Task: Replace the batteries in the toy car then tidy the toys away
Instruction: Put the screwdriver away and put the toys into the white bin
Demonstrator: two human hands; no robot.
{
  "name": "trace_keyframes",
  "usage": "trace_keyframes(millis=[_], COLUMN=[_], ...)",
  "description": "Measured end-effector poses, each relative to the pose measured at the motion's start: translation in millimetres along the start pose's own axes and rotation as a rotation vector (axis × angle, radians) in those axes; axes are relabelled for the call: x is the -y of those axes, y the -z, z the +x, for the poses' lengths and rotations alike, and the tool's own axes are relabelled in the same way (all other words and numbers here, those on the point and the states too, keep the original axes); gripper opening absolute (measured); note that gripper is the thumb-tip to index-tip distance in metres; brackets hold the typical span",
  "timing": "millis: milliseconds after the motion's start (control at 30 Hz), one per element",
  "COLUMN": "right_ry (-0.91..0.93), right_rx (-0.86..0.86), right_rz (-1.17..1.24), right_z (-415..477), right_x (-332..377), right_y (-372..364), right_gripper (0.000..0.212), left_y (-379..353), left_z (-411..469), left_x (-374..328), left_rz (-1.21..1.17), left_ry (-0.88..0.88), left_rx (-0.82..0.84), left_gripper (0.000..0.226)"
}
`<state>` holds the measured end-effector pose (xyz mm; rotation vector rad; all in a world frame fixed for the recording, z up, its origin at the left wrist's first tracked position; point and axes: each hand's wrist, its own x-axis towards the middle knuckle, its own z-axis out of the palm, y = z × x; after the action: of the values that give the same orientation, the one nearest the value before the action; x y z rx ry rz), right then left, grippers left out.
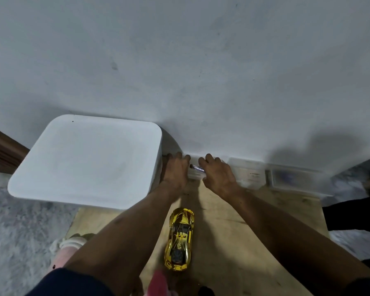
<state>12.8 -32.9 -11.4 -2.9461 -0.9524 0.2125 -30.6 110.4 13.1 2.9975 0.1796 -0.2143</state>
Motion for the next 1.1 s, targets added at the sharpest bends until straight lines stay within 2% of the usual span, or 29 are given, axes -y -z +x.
trace_keyframes(millis=[133,300,367,533,667,833,967,1100], right_ry=[-0.002,-0.009,0.02,0.098,0.08,-0.016,-0.043,0.035], right_rx=[-0.03,-0.164,-0.167,-0.041,-0.018,0.032,-0.022,-0.148], right_rz=[0.166,0.388,0.41,0.358,0.354,0.377,0.463,0.521], right_z=[-5,-22,-28,-30,-9,14,13,-3], right_x=[-10,-17,-18,-12,1,13,12,3], right_y=[5,24,27,18,7,2,-2,5], right_gripper=[0.058,0.037,0.029,0.045,0.029,0.019,0.026,0.026], left_y=[11,29,31,27,21,17,14,11], left_z=[-2,8,10,13,15,15,16,16], left_x=[0,3,3,3,3,10,13,13], left_rz=[-0.034,-0.205,-0.265,-0.392,-0.484,-0.534,-0.558,-0.564], left_ry=[0.026,0.092,0.113,0.116,0.129,0.148,0.141,0.143], left_rx=[-0.023,-0.016,-0.053,-0.097,-0.099,-0.085,-0.094,-0.107], left_gripper=[0.037,0.029,0.027,0.026,0.027,0.029,0.025,0.027])
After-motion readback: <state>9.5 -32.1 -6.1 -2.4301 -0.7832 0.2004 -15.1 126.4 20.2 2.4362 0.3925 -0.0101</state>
